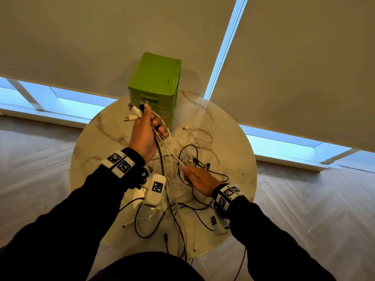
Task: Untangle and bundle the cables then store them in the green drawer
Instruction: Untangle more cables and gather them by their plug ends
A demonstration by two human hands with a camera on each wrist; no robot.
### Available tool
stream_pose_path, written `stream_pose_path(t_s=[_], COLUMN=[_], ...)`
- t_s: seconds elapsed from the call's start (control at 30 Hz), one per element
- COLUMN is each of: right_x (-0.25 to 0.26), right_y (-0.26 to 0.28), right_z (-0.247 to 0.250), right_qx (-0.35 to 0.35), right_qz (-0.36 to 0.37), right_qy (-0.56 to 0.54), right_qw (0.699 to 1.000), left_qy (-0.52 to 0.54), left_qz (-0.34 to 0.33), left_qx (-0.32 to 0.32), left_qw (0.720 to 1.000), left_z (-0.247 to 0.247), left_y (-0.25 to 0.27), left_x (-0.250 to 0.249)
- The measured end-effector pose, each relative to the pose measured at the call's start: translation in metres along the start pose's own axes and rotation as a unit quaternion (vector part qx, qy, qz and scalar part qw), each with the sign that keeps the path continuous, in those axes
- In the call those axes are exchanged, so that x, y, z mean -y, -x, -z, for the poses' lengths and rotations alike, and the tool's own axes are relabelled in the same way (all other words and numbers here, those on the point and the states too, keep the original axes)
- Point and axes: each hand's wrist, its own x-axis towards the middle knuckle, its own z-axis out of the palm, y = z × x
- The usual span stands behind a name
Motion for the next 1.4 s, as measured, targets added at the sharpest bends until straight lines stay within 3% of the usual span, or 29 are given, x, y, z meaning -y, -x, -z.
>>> stream_pose_path(t_s=[0.17, 0.27, 0.4, 0.5, 0.63, 0.73, 0.93, 1.13, 1.23, 1.33, 1.4], right_x=[-0.049, -0.051, -0.003, 0.032, 0.065, 0.071, 0.033, -0.039, -0.046, -0.023, -0.008], right_y=[0.009, 0.005, -0.023, -0.037, -0.034, -0.029, -0.011, 0.02, 0.027, 0.03, 0.035], right_z=[0.012, 0.024, 0.044, 0.047, 0.041, 0.038, 0.042, 0.048, 0.051, 0.06, 0.069], right_qx=[-0.042, -0.07, -0.147, -0.177, -0.108, -0.059, -0.015, -0.059, -0.131, -0.221, -0.244], right_qz=[-0.102, -0.127, -0.076, -0.016, 0.067, 0.088, 0.016, -0.102, -0.073, -0.031, -0.019], right_qy=[-0.012, -0.005, 0.03, 0.004, 0.025, 0.026, 0.061, 0.116, 0.084, 0.005, -0.016], right_qw=[0.994, 0.989, 0.986, 0.984, 0.992, 0.994, 0.998, 0.986, 0.985, 0.975, 0.969], left_qy=[-0.008, -0.1, -0.337, -0.42, -0.397, -0.369, -0.346, -0.288, -0.305, -0.341, -0.365], left_qz=[-0.04, -0.077, -0.089, -0.049, 0.017, 0.019, -0.057, -0.129, -0.13, -0.111, -0.084], left_qx=[0.039, 0.045, 0.047, 0.065, 0.063, 0.08, 0.033, 0.01, 0.026, 0.062, 0.087], left_qw=[0.998, 0.991, 0.936, 0.904, 0.916, 0.926, 0.936, 0.949, 0.943, 0.931, 0.923], left_z=[0.004, 0.006, 0.011, 0.021, 0.022, 0.012, 0.006, 0.008, 0.005, -0.004, -0.01], left_y=[-0.005, -0.012, -0.005, 0.004, 0.008, 0.014, 0.01, 0.01, 0.018, 0.03, 0.039], left_x=[-0.051, -0.068, -0.036, 0.002, 0.023, 0.024, 0.008, -0.017, -0.011, 0.002, 0.012])
